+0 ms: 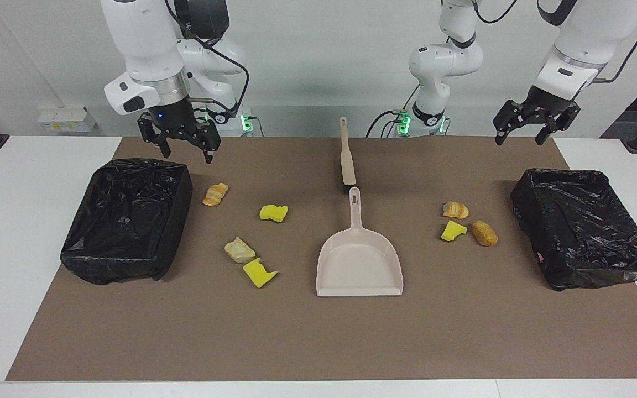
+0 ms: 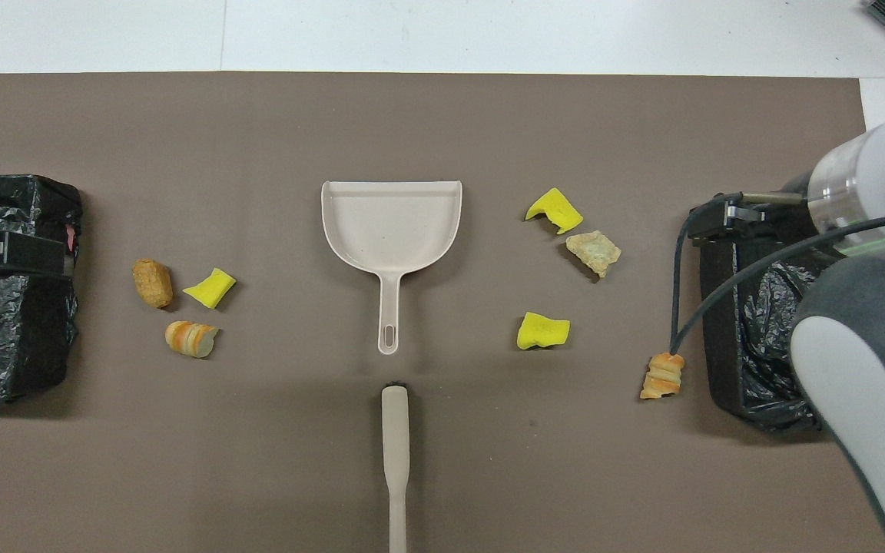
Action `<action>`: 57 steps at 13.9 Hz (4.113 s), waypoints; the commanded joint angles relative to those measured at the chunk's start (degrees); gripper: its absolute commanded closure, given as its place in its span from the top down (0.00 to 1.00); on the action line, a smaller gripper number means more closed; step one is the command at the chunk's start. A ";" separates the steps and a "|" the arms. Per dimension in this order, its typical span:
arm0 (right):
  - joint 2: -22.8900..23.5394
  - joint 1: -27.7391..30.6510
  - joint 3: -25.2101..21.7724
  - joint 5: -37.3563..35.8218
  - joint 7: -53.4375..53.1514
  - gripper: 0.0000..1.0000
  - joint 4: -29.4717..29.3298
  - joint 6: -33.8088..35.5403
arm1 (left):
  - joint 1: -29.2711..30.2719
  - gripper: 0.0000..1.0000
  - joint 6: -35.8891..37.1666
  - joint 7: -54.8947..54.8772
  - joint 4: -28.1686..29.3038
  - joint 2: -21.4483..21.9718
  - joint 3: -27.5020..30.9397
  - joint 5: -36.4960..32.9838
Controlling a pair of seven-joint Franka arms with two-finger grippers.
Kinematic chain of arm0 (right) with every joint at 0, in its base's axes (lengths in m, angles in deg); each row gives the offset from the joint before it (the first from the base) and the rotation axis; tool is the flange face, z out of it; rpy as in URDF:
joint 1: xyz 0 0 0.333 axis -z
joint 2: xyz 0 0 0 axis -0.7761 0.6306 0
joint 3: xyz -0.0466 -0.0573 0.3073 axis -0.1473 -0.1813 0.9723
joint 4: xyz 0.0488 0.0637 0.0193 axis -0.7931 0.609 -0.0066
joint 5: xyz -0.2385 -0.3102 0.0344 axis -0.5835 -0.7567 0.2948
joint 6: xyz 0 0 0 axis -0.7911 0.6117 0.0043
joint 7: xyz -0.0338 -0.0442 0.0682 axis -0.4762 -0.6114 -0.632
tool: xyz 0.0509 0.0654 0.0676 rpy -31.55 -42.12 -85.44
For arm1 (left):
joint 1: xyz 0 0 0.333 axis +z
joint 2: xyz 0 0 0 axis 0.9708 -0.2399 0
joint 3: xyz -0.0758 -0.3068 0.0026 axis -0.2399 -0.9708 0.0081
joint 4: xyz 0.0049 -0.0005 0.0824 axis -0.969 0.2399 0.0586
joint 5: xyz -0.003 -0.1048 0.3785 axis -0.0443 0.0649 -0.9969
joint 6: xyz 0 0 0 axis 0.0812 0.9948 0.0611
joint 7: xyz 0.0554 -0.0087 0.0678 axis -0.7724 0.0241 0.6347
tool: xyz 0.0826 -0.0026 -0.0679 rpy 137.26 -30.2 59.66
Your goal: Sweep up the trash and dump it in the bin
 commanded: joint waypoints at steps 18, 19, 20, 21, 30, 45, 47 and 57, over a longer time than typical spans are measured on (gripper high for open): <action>35.09 -33.72 -0.31 -11.74 -31.70 1.00 -18.37 -16.71 | 0.31 1.00 -0.20 -0.02 3.85 2.86 0.44 0.21; 35.96 -34.25 -0.31 -11.83 -31.79 1.00 -18.20 -16.80 | 0.31 1.00 -0.20 -0.02 3.85 2.86 0.35 0.21; 36.06 -34.34 -0.14 -11.57 -31.87 1.00 -17.67 -17.06 | 0.31 1.00 -0.20 -0.02 3.85 2.86 0.44 0.21; 35.80 -34.17 -0.13 -11.48 -31.70 1.00 -16.97 -17.23 | 0.31 1.00 -0.20 -0.02 3.85 2.86 0.44 0.21; 33.69 -32.93 0.13 -10.51 -31.35 0.68 -9.49 -22.42 | 0.31 1.00 -0.28 0.07 4.03 2.86 0.44 0.21; 28.16 -28.29 0.13 -7.43 -4.07 0.00 -9.32 -21.81 | -2.94 1.00 -0.46 -0.20 11.21 5.92 0.27 0.38; 27.45 -26.61 0.13 -7.35 6.48 0.00 -9.23 -21.72 | -6.26 1.00 -1.07 0.67 16.39 9.25 0.35 0.56; 27.80 -19.67 0.04 -9.62 59.93 0.00 -8.35 -21.81 | -35.26 1.00 -19.25 23.86 47.16 23.60 0.27 6.10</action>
